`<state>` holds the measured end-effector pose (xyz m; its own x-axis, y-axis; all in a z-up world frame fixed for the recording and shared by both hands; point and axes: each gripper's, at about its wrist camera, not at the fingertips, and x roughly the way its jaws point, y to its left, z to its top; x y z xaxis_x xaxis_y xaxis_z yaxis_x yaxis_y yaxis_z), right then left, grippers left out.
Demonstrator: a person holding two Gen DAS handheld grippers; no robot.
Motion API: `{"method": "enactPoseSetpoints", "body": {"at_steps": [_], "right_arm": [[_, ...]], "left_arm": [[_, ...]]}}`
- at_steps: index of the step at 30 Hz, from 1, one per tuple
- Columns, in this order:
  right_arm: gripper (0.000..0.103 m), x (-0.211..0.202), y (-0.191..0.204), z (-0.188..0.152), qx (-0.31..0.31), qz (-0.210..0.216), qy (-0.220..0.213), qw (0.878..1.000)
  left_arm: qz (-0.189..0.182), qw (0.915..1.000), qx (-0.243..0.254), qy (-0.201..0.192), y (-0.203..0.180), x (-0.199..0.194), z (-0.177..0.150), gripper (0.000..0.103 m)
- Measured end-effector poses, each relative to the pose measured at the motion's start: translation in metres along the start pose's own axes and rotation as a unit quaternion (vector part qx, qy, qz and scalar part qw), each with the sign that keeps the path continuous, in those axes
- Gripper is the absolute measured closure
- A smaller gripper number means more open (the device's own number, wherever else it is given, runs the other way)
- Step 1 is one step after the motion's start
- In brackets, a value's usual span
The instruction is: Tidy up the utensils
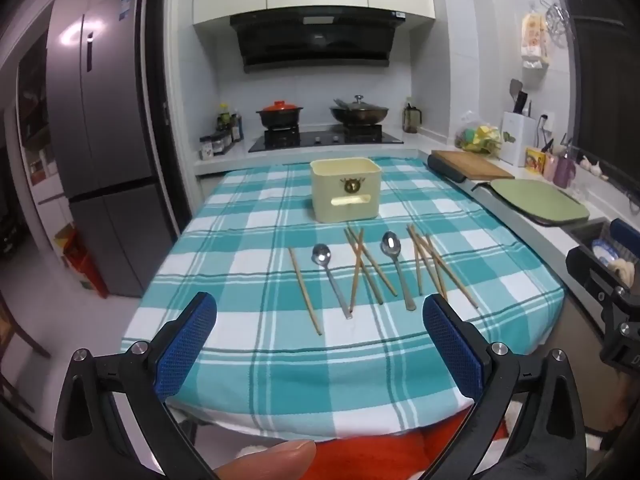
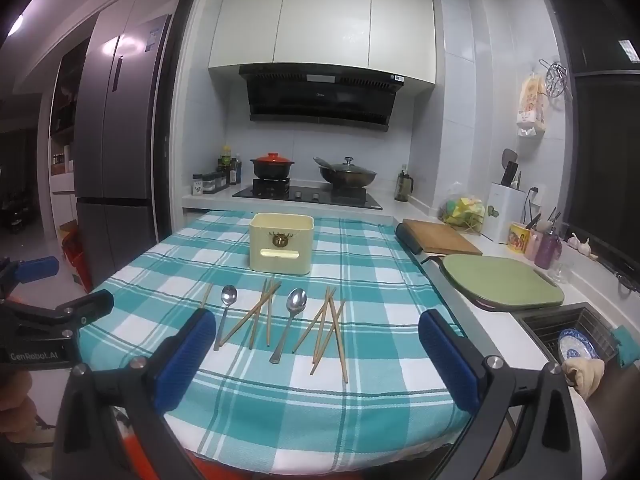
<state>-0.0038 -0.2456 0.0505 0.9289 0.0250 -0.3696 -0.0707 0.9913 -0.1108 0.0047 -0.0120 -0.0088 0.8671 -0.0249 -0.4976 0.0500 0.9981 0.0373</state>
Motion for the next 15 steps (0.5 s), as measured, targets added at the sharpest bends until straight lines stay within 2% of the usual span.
{"method": "enactPoseSetpoints", "body": {"at_steps": [9, 10, 15], "right_arm": [[0.000, 0.001, 0.001, -0.001, 0.001, -0.004, -0.004, 1.000], [0.000, 0.011, 0.005, -0.001, 0.001, -0.004, -0.002, 1.000], [0.000, 0.003, 0.000, -0.004, 0.002, 0.000, -0.006, 1.000]], "left_arm": [[0.000, 1.0000, 0.002, 0.000, 0.000, 0.001, 0.001, 0.000], [0.001, 1.0000, 0.003, 0.000, 0.001, 0.001, 0.001, 0.000], [0.000, 1.0000, 0.004, 0.003, -0.001, 0.006, -0.001, 0.000]]}}
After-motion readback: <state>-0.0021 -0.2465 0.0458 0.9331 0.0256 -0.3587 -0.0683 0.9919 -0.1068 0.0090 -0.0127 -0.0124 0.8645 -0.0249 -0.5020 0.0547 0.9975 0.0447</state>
